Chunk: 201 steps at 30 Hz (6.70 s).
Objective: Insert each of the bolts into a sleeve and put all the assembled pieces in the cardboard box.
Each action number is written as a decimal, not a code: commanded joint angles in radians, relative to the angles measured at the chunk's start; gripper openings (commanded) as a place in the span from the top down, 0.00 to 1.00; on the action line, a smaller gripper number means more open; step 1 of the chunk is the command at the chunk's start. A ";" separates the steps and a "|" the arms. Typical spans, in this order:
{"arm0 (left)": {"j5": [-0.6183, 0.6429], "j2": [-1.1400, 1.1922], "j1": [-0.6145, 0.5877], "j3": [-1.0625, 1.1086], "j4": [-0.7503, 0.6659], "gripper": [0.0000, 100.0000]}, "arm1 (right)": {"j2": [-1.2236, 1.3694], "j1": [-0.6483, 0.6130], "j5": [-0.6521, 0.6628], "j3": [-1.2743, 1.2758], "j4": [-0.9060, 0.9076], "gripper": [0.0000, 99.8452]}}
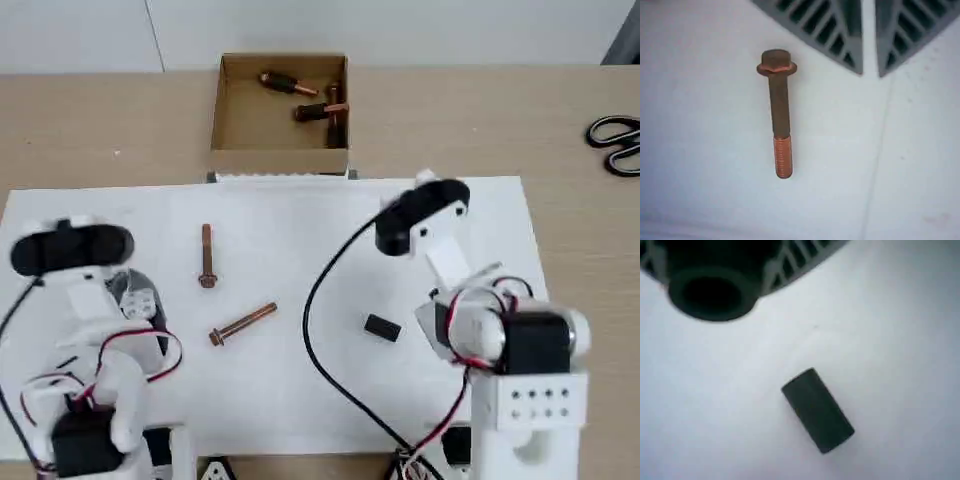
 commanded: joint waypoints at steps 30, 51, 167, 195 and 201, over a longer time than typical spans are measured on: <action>0.948 1.022 0.126 -0.871 0.416 0.99 | -0.108 0.245 -0.009 0.077 -0.004 1.00; 1.022 1.025 0.328 -0.404 0.232 0.99 | -0.108 0.246 -0.005 0.117 -0.013 1.00; 1.026 1.488 0.245 -0.461 -0.008 1.00 | -0.101 0.240 -0.008 0.192 -0.051 1.00; 0.700 1.488 0.245 -0.685 0.354 0.99 | -0.101 0.239 -0.011 0.192 -0.056 1.00; 0.331 1.488 0.245 -0.702 0.356 0.99 | -0.101 0.239 -0.011 0.192 -0.056 1.00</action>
